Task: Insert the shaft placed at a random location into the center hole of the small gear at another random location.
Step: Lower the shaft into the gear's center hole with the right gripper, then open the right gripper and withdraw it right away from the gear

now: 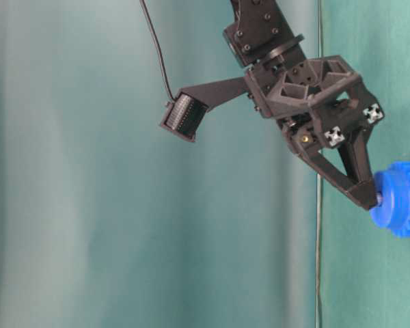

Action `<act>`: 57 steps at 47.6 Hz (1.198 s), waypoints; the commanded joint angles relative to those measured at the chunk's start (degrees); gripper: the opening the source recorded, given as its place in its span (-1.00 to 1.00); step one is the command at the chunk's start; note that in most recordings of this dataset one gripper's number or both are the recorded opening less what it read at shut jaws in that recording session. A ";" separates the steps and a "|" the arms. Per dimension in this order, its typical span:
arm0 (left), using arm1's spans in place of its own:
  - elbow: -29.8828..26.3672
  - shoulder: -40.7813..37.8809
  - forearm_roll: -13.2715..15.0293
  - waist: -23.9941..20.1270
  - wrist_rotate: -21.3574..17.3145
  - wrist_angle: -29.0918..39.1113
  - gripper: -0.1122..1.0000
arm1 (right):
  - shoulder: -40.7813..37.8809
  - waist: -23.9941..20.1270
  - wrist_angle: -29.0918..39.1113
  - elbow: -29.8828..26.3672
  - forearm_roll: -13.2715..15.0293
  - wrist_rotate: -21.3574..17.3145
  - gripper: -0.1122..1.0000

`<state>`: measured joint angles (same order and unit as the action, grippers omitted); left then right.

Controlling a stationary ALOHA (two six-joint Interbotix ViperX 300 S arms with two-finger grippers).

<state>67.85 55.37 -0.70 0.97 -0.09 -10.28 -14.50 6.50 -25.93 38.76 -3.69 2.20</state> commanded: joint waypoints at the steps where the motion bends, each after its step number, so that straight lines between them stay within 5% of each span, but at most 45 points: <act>1: -0.97 -0.35 -0.18 -0.09 0.00 -0.35 -0.80 | 0.97 0.26 -0.26 -0.79 -0.18 0.09 -0.57; 15: -0.97 -0.35 -0.18 -0.18 0.00 -0.35 -0.80 | 0.97 0.35 -0.26 -0.97 -0.26 0.09 -0.50; 27: -0.97 -0.35 -0.18 -0.18 -0.09 -0.18 -0.80 | 0.97 0.35 -0.26 -0.97 -0.26 0.09 0.70; 37: -0.97 -0.35 -0.18 -0.18 -0.09 0.00 -0.80 | 1.32 0.35 -0.18 -1.32 -0.26 0.00 0.54; 57: -0.97 -0.35 -0.26 -0.18 -0.09 0.00 -0.80 | 9.49 0.35 5.19 -1.23 -0.18 0.26 0.54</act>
<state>67.85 55.46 -0.79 0.97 -0.09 -10.02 -8.26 6.86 -21.45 38.58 -3.78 2.20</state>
